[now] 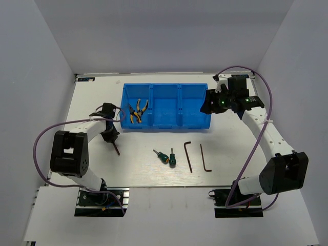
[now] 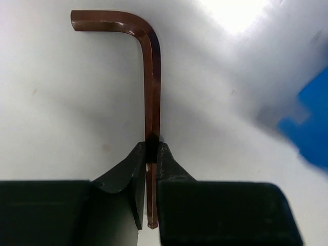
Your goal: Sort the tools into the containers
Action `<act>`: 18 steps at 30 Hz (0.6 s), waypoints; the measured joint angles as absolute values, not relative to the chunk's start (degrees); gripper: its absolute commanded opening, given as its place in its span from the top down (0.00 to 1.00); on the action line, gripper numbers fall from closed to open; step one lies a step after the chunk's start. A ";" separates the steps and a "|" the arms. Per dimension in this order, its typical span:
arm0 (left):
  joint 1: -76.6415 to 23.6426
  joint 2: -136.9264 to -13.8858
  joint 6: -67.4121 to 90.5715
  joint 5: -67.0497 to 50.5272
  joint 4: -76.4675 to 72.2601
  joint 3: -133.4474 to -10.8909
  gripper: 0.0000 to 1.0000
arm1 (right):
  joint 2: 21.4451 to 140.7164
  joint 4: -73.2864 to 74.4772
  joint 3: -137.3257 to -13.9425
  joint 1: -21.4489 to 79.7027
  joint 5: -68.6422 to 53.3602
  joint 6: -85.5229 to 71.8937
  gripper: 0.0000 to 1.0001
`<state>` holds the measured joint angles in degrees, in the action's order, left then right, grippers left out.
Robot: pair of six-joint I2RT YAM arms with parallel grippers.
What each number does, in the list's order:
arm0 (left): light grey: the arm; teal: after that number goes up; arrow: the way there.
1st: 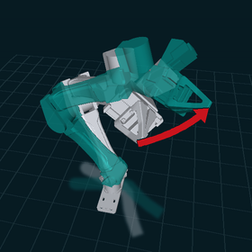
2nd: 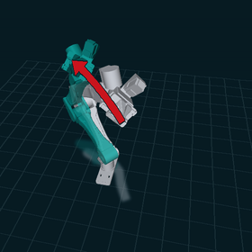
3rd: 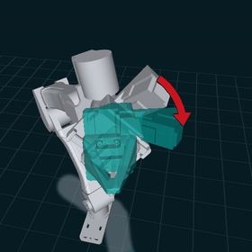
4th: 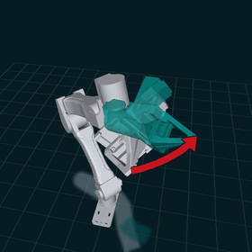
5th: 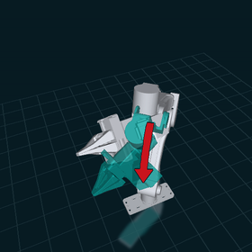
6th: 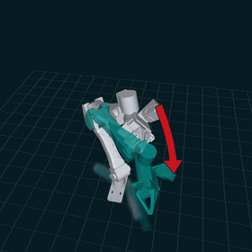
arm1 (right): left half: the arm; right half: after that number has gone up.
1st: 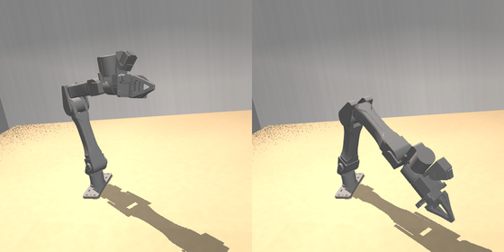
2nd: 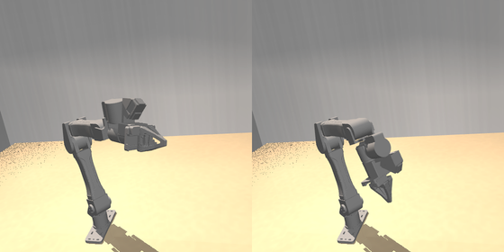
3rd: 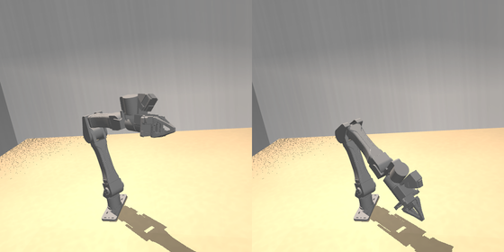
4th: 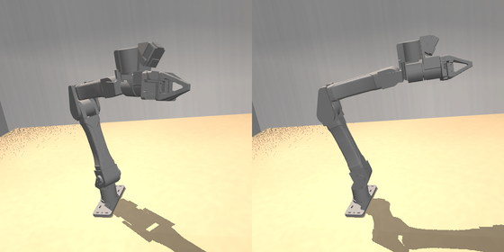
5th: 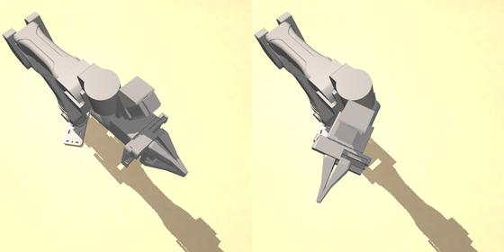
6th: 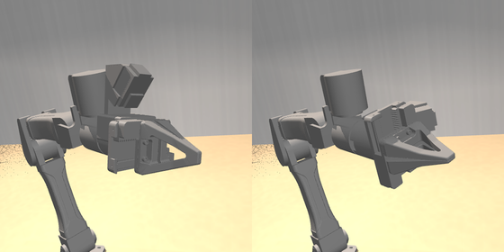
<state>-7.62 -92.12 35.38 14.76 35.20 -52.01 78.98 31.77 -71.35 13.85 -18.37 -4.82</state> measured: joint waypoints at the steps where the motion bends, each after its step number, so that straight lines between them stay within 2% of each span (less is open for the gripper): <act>1: -7.62 -90.89 35.38 14.66 36.42 -51.53 1.00 | 78.98 32.01 -71.33 13.82 -18.65 -4.19 0.37; 3: -7.64 -86.37 34.98 13.93 38.85 -50.92 1.00 | 78.81 32.56 -70.74 13.72 -19.88 -1.98 0.37; 5: -7.79 -79.68 33.58 12.21 39.66 -51.16 1.00 | 78.59 33.76 -69.49 13.72 -21.26 0.78 0.50; 6: -7.90 -76.64 32.80 11.11 39.53 -51.68 1.00 | 78.59 34.61 -68.93 13.72 -21.80 2.28 0.58; 7: -7.99 -73.91 31.83 9.47 39.18 -52.71 1.00 | 78.59 35.42 -68.07 13.72 -22.59 3.86 0.82; 9: -8.01 -71.13 29.28 5.32 37.65 -55.81 1.00 | 78.59 37.04 -66.15 13.76 -24.25 6.59 0.97; 10: -8.03 -71.05 27.94 2.52 36.64 -57.87 1.00 | 78.54 37.69 -64.88 13.78 -24.95 8.03 1.00; 13: -8.84 -75.35 24.62 -6.31 32.05 -63.83 1.00 | 78.30 39.83 -59.86 14.15 -27.20 11.73 1.00; 18: -13.34 -90.87 21.43 -16.19 27.33 -75.77 1.00 | 77.58 42.39 -53.98 15.90 -27.20 15.07 0.69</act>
<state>-13.34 -90.87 21.43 -16.19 27.33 -75.77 77.58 42.39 -53.98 15.90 -27.20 15.07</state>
